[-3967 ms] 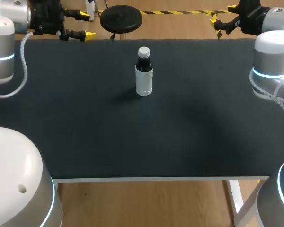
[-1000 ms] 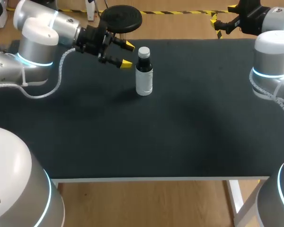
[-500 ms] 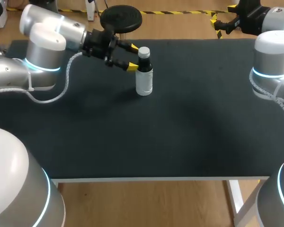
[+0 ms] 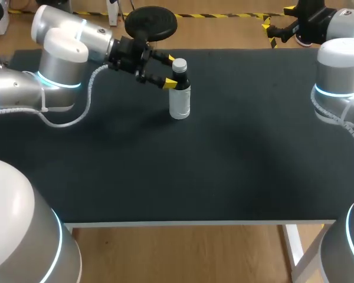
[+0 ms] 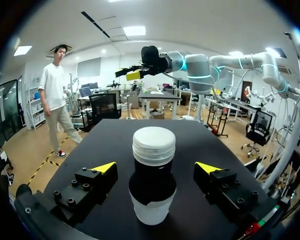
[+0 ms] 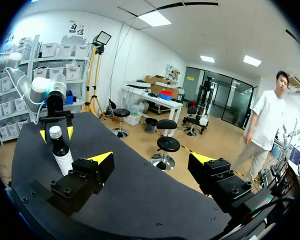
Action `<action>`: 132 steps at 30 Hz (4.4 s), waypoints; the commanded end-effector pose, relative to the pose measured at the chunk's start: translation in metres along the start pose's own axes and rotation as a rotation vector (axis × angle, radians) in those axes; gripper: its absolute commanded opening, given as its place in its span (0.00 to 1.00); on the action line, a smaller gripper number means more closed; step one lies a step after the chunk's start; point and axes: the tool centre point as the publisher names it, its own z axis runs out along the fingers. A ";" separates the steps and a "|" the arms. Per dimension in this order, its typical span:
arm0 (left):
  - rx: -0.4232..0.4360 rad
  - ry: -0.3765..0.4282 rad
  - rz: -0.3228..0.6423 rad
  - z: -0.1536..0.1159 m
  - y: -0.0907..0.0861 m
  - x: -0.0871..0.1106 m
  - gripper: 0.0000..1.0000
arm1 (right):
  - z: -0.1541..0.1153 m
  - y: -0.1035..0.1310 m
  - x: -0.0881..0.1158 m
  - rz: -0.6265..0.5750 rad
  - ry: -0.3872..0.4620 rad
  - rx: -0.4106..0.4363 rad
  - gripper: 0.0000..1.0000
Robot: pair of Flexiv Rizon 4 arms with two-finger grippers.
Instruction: Unscrew the bottle cap
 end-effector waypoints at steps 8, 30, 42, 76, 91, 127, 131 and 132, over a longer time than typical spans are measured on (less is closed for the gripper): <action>0.016 0.023 0.000 0.009 0.001 -0.005 1.00 | 0.000 0.000 -0.001 0.000 0.001 0.003 1.00; 0.061 0.052 -0.004 0.019 0.001 -0.001 1.00 | 0.000 0.000 -0.001 0.000 0.001 0.003 1.00; 0.066 0.056 -0.003 0.022 0.000 -0.001 1.00 | 0.000 0.000 -0.001 0.000 0.001 0.003 1.00; 0.069 0.074 0.021 0.020 0.000 0.000 0.00 | 0.000 0.000 -0.001 0.000 0.001 0.003 1.00; 0.069 0.074 0.021 0.020 0.000 0.000 0.00 | 0.010 0.002 0.003 -0.004 0.079 -0.001 1.00; 0.069 0.074 0.021 0.020 0.000 0.000 0.00 | 0.094 0.000 0.137 -0.187 0.926 0.094 1.00; 0.069 0.074 0.021 0.020 0.000 0.000 0.00 | 0.101 -0.003 0.146 -0.166 0.915 0.105 1.00; 0.069 0.074 0.021 0.020 0.000 0.000 0.00 | 0.103 -0.004 0.149 -0.170 0.916 0.112 1.00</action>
